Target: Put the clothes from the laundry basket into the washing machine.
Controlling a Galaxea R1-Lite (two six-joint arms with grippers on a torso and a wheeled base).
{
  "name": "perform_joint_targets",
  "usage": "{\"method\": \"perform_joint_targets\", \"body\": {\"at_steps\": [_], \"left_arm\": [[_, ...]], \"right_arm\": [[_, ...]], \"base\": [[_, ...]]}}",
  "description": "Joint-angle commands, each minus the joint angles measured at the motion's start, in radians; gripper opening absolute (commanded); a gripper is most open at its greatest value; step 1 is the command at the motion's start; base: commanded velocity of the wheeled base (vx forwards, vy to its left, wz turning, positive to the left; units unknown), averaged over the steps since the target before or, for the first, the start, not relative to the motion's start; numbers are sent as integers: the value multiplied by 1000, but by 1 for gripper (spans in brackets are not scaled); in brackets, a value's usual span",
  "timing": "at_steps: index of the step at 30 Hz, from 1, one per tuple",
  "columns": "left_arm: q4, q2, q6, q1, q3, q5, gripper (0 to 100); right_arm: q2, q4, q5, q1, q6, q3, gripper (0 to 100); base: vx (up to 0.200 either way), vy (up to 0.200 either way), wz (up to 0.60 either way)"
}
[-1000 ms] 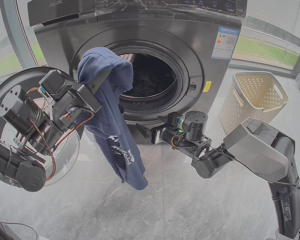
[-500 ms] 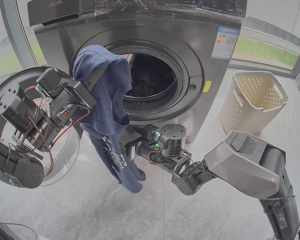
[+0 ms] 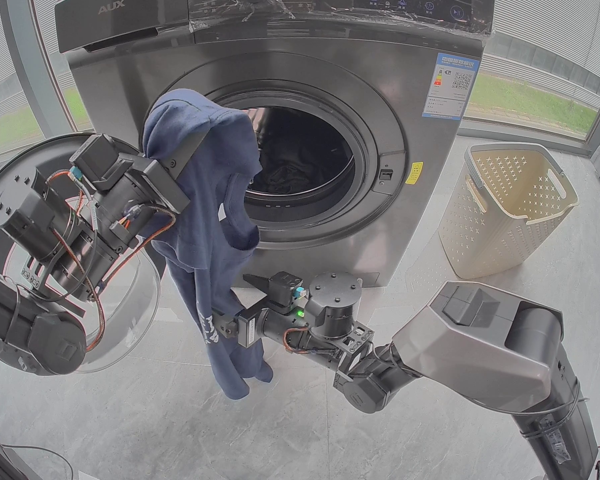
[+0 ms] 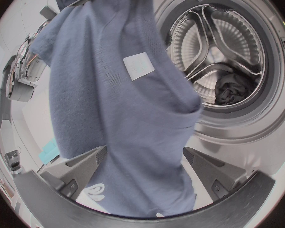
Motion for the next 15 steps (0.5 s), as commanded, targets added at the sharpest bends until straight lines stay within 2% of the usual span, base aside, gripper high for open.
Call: {"method": "perform_joint_targets", "body": {"at_steps": [1, 5, 7, 11, 15], "left_arm": [[-1, 0, 0, -3, 2, 0, 0], [-1, -2, 0, -5, 2, 0, 0], [-1, -2, 0, -5, 3, 0, 0], [-2, -2, 0, -5, 3, 0, 0], [-2, -2, 0, -5, 3, -1, 0]], "right_arm": [[30, 5, -2, 1, 4, -31, 100], [88, 11, -15, -16, 7, -129, 100], [99, 11, -15, -30, 7, -143, 100], [100, 5, -15, -48, 7, -137, 100], [77, -31, -2, -86, 7, -71, 100]], "base": [[0, 0, 0], [0, 0, 0], [0, 0, 0], [0, 0, 0], [0, 0, 0]]}}
